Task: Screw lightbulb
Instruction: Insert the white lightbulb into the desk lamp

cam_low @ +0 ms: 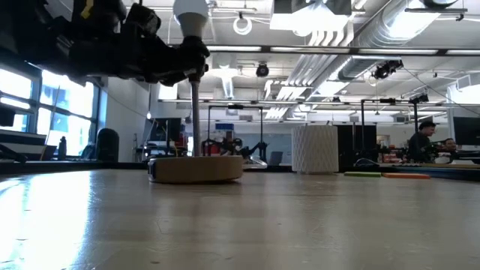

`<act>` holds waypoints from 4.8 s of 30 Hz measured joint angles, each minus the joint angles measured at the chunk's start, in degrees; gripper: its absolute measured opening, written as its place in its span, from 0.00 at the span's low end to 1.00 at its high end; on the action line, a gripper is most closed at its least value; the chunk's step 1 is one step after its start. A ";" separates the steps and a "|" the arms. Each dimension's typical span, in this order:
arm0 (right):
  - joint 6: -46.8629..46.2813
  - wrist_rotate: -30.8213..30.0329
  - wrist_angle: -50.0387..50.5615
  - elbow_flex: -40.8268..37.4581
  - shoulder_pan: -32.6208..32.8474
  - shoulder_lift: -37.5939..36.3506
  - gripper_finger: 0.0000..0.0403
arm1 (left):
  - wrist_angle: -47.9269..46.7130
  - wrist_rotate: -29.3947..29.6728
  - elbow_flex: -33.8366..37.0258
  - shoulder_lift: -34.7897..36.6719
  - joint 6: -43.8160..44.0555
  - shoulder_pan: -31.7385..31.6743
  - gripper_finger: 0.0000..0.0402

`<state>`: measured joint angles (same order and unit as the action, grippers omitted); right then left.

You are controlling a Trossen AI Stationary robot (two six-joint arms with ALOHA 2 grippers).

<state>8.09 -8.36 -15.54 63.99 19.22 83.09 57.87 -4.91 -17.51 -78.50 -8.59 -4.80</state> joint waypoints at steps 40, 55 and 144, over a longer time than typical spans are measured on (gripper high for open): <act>-18.53 25.29 -20.59 0.02 -22.62 17.11 0.77 | -2.31 -11.91 -4.01 -2.40 5.29 0.59 0.42; -17.67 -15.45 -19.36 0.02 -12.95 17.11 0.74 | 1.37 8.66 -3.92 -2.56 7.91 3.04 0.42; -26.04 -33.20 20.88 0.02 2.54 11.10 0.74 | -19.02 18.99 2.22 3.73 0.90 -5.41 0.55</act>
<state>-17.95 -41.56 5.34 64.01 21.76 94.19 38.85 14.08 -15.30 -74.77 -7.68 -10.21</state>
